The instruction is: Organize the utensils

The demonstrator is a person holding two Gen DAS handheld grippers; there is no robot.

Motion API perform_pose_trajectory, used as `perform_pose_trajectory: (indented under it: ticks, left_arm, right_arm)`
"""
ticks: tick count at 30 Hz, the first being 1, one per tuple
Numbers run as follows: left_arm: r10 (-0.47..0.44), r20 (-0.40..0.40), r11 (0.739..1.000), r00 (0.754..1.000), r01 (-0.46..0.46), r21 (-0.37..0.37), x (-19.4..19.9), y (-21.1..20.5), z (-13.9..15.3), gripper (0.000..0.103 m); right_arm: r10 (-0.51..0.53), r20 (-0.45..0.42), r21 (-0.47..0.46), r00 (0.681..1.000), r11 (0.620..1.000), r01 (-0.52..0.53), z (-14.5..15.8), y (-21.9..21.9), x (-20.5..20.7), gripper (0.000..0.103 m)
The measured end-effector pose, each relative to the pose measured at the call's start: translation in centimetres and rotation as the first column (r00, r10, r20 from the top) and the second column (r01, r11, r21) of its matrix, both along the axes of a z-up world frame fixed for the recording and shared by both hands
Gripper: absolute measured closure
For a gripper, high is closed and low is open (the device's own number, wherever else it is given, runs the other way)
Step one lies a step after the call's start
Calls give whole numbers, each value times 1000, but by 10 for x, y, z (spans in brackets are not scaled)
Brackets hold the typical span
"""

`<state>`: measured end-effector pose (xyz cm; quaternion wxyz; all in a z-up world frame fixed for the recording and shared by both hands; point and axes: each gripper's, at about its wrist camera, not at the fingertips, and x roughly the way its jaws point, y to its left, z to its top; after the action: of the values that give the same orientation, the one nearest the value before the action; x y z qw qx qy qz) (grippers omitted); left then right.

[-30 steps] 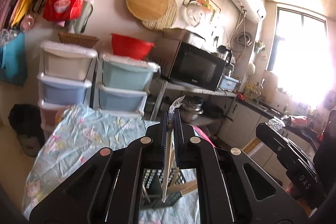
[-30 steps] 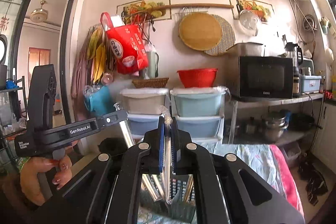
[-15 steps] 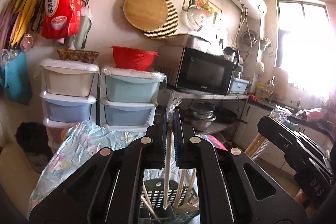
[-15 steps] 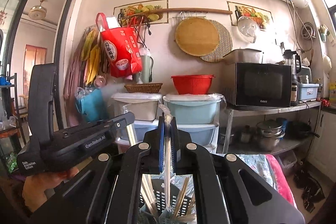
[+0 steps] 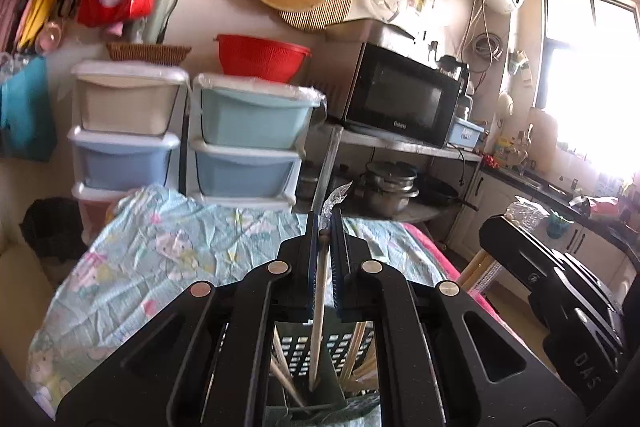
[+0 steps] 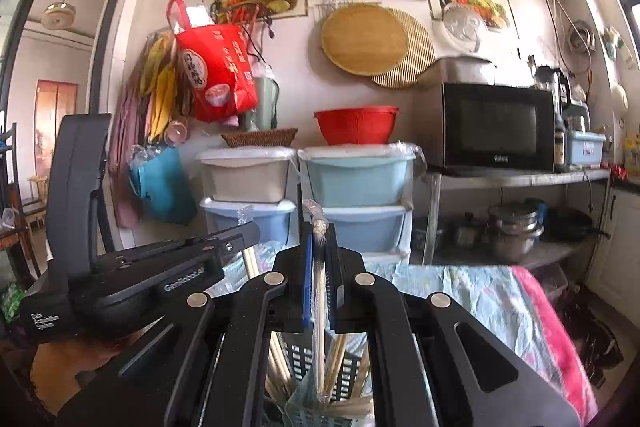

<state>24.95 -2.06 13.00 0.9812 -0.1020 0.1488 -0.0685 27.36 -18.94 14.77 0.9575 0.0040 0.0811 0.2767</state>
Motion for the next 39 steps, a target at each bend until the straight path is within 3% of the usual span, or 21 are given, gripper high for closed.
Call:
perform_pose_trajectory:
  ticks: [9,12,14,15,18,20,24,39]
  left_arm:
    - [-25,-65,1000,998,25,-4,3,-3,-23,99]
    - [-32,-89,999,996,31,-5,-2,0,-27,89]
    - [-34,-103,999,994,34,-10,-5,2,-28,85]
    - [-35,-113,999,993,34,-11,-7,4,-29,84]
    - [-45,-130,999,990,44,-10,-15,6,-29,79]
    - [-52,-136,999,989,52,-3,-21,8,-28,70]
    - [-57,-157,998,986,56,-17,-33,14,-28,65]
    - [-69,-156,997,985,66,-26,-71,26,-24,27]
  right_arm:
    - [-13,-83,6,996,1000,14,-23,2,11,97]
    - [-22,-114,7,993,1000,23,-27,-1,13,95]
    - [-24,-131,13,991,1000,26,-29,-5,13,82]
    - [-23,-134,17,991,1000,26,-30,-7,13,81]
    - [-17,-148,6,989,1000,18,-31,-10,10,80]
    - [-21,-153,-3,988,1000,21,-32,-12,7,76]
    - [-22,-168,-13,986,1000,20,-30,-18,-1,70]
    - [-20,-169,-76,985,997,7,-25,-23,-42,51]
